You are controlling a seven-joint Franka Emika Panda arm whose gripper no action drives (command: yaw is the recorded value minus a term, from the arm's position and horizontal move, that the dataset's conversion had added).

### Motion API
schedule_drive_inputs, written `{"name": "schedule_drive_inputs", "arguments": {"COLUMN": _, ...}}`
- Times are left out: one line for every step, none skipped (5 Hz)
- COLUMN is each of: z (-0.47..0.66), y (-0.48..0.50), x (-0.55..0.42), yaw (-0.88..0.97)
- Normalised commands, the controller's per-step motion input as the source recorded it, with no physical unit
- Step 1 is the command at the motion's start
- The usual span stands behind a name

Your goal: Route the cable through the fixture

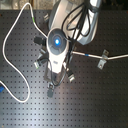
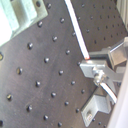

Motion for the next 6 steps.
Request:
{"name": "schedule_drive_inputs", "arguments": {"z": 0.02, "y": 0.001, "x": 0.0, "yaw": 0.0}}
{"name": "schedule_drive_inputs", "arguments": {"z": -0.06, "y": 0.128, "x": 0.185, "yaw": 0.0}}
{"name": "schedule_drive_inputs", "arguments": {"z": 0.0, "y": 0.087, "x": 0.023, "yaw": 0.0}}
{"name": "schedule_drive_inputs", "arguments": {"z": 0.04, "y": 0.001, "x": 0.0, "yaw": 0.03}}
{"name": "schedule_drive_inputs", "arguments": {"z": 0.04, "y": 0.094, "x": 0.025, "yaw": 0.49}}
{"name": "schedule_drive_inputs", "arguments": {"z": 0.01, "y": 0.093, "x": 0.033, "yaw": 0.24}}
